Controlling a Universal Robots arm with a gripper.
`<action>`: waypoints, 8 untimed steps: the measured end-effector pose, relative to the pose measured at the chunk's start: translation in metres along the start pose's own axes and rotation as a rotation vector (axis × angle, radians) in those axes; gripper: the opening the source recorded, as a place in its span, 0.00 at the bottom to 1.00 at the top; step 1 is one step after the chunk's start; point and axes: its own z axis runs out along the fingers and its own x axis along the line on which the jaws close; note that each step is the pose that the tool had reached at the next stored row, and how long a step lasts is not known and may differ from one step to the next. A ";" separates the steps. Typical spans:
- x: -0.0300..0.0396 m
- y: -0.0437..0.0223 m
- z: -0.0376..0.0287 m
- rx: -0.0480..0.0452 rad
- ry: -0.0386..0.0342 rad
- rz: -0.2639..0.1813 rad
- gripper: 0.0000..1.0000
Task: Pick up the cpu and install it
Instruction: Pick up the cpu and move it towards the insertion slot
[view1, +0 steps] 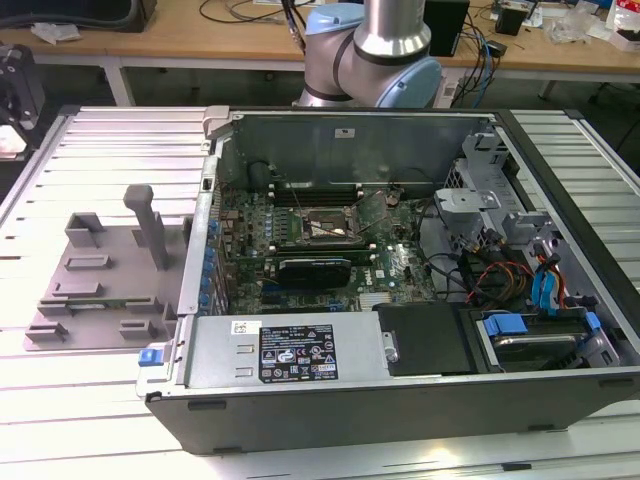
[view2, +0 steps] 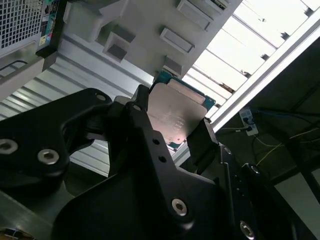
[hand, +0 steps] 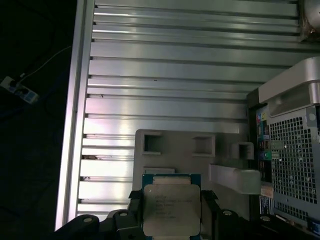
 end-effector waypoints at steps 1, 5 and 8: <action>-0.0041 -0.0002 0.0002 0.0014 0.0005 0.000 0.55; -0.0343 -0.0012 0.0014 0.0088 0.0086 0.001 0.55; -0.0549 -0.0019 0.0021 0.0099 0.0127 0.002 0.55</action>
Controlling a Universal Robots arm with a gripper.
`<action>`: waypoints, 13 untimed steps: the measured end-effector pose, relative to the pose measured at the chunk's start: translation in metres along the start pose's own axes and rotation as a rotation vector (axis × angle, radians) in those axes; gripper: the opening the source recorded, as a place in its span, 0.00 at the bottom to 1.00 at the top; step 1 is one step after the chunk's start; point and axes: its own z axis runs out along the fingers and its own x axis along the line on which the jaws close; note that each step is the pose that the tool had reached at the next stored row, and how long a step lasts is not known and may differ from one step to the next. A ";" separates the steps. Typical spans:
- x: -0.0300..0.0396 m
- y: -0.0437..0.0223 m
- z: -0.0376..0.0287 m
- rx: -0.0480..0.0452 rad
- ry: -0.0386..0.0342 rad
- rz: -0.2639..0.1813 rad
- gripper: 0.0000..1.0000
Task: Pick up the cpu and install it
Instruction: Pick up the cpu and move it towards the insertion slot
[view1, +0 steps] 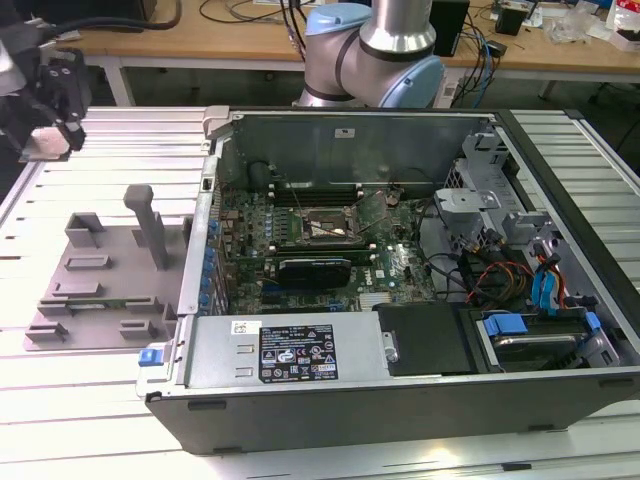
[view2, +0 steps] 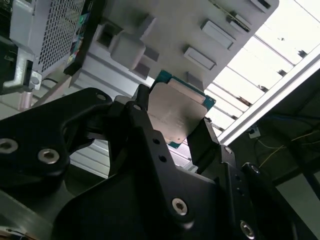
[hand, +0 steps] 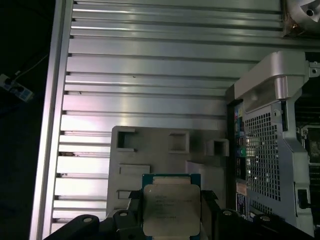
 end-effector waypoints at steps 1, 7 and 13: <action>-0.0057 -0.0002 0.0002 0.0000 0.0006 0.000 0.55; -0.0289 -0.0009 0.0007 0.0009 0.0027 0.000 0.55; -0.0579 -0.0018 0.0014 0.0009 0.0048 0.001 0.55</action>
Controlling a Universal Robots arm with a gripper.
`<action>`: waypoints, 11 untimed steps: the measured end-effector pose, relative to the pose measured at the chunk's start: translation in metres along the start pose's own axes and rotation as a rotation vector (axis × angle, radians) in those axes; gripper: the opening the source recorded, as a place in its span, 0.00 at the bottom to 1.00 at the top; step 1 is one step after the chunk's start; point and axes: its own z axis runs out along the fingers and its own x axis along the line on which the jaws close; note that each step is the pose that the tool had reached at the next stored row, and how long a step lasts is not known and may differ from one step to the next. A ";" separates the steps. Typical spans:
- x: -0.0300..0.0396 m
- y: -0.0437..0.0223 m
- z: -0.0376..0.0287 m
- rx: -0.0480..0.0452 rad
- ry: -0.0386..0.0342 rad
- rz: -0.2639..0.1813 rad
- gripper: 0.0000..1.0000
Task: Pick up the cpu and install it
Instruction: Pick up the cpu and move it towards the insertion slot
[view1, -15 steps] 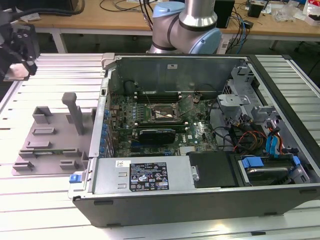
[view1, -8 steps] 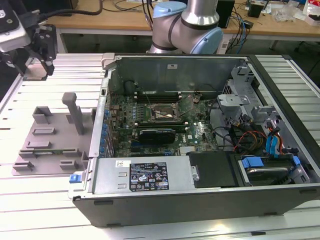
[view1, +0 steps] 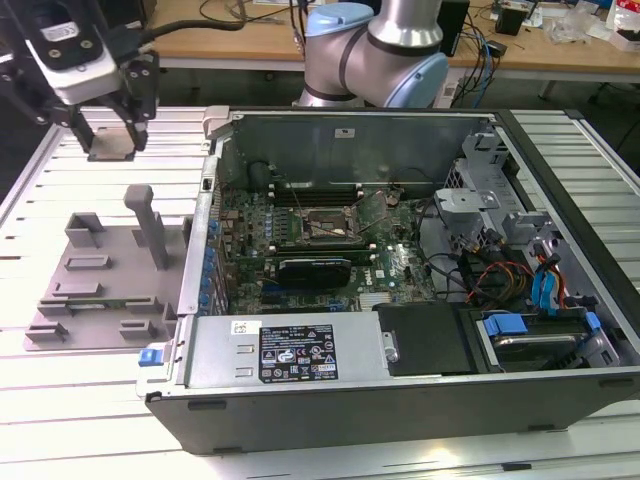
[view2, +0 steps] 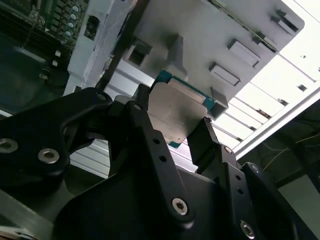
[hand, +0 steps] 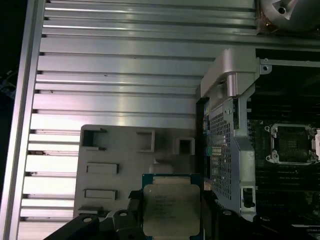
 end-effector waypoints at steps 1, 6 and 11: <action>-0.0054 -0.0002 0.0001 0.0001 0.0004 0.000 0.55; -0.0469 -0.0014 0.0010 -0.0001 0.0029 0.000 0.55; -0.0822 -0.0025 0.0016 0.0023 0.0077 0.001 0.55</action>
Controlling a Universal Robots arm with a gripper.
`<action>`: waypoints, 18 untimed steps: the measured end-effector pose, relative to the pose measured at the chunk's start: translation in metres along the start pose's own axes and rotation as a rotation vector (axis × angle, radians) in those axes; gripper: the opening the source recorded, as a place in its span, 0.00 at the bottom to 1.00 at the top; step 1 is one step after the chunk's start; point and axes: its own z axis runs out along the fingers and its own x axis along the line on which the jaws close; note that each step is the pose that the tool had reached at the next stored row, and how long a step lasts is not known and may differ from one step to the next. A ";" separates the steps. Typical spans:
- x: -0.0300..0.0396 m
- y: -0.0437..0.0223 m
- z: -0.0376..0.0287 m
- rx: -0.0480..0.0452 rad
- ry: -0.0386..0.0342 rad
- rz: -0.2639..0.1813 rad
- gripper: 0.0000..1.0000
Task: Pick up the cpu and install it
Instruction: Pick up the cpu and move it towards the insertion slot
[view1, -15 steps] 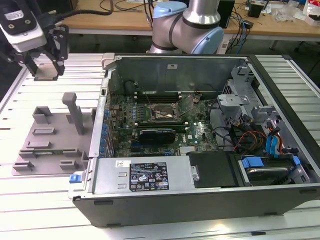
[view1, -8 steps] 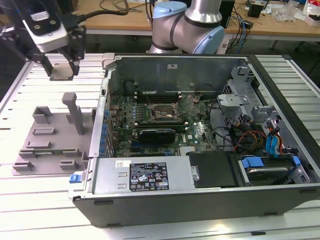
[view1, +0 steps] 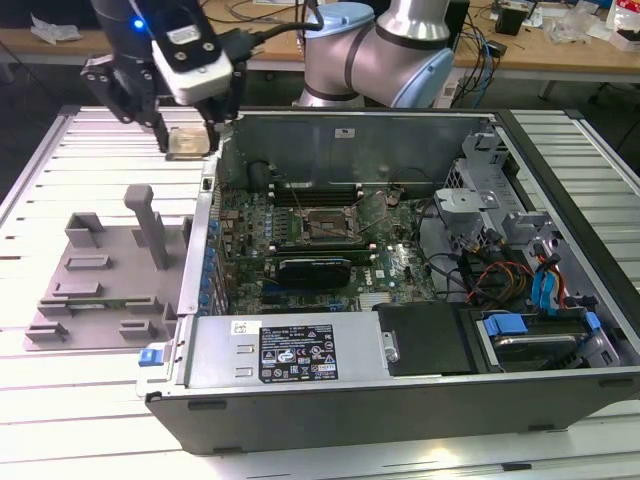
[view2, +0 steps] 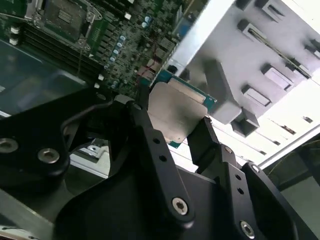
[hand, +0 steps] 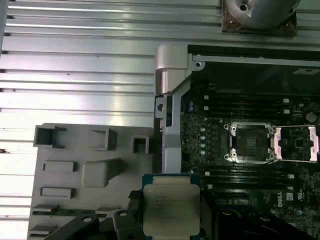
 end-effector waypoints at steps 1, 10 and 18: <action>-0.0063 -0.0002 0.0001 0.0017 0.0016 0.000 0.55; -0.0372 -0.0009 0.0006 0.0340 0.0111 0.001 0.55; -0.0898 0.0013 0.0111 0.0675 0.0484 0.006 0.55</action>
